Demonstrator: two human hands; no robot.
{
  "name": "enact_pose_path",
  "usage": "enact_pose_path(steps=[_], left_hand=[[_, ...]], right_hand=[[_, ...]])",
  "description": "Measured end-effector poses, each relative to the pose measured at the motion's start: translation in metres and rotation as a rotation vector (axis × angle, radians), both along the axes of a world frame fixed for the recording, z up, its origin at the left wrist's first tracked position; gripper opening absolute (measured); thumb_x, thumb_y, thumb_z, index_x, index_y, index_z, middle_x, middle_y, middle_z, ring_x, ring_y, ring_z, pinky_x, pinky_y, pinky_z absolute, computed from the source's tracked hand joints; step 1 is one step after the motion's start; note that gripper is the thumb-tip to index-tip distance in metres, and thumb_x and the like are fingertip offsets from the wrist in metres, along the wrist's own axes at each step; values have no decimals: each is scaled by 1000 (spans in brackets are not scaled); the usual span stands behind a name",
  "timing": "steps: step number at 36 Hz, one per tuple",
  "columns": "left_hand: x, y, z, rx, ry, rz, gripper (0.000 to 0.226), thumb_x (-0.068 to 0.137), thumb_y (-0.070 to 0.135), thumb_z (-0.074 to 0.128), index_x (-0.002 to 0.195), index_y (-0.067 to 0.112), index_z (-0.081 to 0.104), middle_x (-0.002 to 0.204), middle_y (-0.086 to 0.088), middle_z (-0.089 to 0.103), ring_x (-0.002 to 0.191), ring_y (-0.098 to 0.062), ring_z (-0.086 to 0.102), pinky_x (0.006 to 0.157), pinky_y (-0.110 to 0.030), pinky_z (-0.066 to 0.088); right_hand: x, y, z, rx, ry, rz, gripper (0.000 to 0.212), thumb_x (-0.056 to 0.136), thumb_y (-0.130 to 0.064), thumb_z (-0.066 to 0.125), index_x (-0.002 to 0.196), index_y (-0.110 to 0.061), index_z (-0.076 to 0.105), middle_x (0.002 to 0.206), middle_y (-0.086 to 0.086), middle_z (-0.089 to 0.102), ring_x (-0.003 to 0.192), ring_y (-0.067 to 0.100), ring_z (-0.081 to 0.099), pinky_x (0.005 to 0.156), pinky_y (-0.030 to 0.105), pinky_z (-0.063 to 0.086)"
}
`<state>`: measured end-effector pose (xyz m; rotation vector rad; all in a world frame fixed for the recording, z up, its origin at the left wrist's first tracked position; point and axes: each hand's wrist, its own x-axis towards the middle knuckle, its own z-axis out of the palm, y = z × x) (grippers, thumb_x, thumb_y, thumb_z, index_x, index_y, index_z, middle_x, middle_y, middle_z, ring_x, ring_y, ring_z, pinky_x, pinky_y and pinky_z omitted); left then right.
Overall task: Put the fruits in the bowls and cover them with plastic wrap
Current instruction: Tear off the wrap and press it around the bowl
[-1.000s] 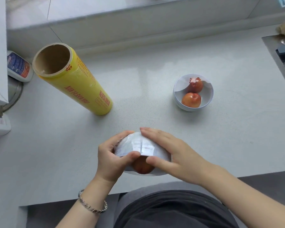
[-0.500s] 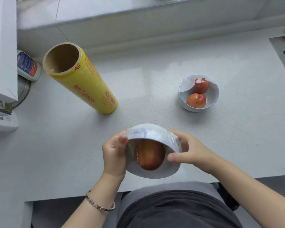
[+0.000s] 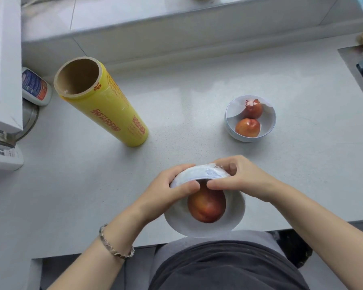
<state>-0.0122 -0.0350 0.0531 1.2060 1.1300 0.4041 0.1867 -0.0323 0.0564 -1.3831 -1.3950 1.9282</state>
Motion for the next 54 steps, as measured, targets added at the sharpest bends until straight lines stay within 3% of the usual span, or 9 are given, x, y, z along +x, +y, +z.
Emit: enact_pose_path(steps=[3, 8, 12, 19, 31, 36, 41, 46, 54], left_hand=[[5, -10, -7, 62, 12, 133, 78, 49, 82, 63, 103, 26, 65, 100, 13, 71, 95, -2, 64, 79, -13, 46], [5, -21, -15, 167, 45, 316, 74, 46, 66, 73, 101, 16, 68, 95, 5, 72, 89, -5, 64, 76, -13, 47], [4, -22, -17, 176, 72, 362, 67, 45, 56, 74, 99, 17, 69, 97, 1, 72, 90, -9, 65, 77, -17, 48], [0, -20, -13, 198, 103, 338, 61, 45, 55, 72, 97, 23, 68, 98, 5, 70, 89, -4, 63, 76, -11, 46], [-7, -22, -10, 228, 41, 330, 50, 49, 47, 73, 93, 24, 69, 90, 13, 72, 87, -3, 65, 74, -13, 48], [-4, -26, -10, 226, 66, 307, 52, 47, 51, 73, 93, 27, 67, 94, 7, 71, 87, -1, 64, 75, -11, 46], [-4, -26, -11, 224, 83, 287, 53, 47, 52, 72, 94, 28, 67, 95, 9, 71, 89, -2, 64, 77, -13, 48], [-2, -23, -11, 203, 71, 285, 54, 47, 52, 72, 95, 27, 68, 91, 13, 72, 89, -2, 65, 77, -14, 48], [-4, -15, -9, 151, -33, 233, 59, 28, 64, 82, 82, 41, 73, 88, 19, 71, 86, 0, 63, 77, -13, 48]], right_hand=[[-3, 0, -3, -5, -35, -19, 47, 55, -38, 77, 93, -11, 68, 82, -1, 69, 77, 8, 62, 79, 27, 47], [-6, 3, -1, -48, -79, -67, 45, 62, -42, 79, 100, -20, 67, 97, -5, 72, 93, 6, 67, 92, 26, 49], [-7, 5, 4, -4, -133, -175, 22, 75, -35, 69, 85, -15, 71, 88, -1, 74, 82, 5, 67, 87, 26, 50], [-13, 12, 8, -28, -209, -117, 29, 84, -28, 64, 81, 0, 68, 76, 5, 62, 72, 11, 53, 71, 25, 40], [-5, 28, 14, -194, -51, -285, 28, 97, -20, 43, 70, -13, 48, 65, 3, 54, 45, 2, 54, 59, 19, 47], [-6, 29, 13, -362, -74, -203, 25, 95, -32, 47, 82, -11, 50, 63, 5, 56, 49, 11, 53, 54, 20, 44], [-7, 31, 15, -423, -197, -25, 60, 71, -70, 46, 76, -12, 57, 53, 0, 51, 48, 12, 47, 53, 20, 38], [-11, 29, 17, -207, -303, 70, 42, 75, -57, 60, 64, -17, 61, 58, -1, 47, 55, 13, 44, 61, 22, 38], [-19, 22, 8, 116, -130, -314, 35, 90, -28, 55, 57, -16, 49, 35, -13, 38, 37, 4, 29, 42, 16, 27]])
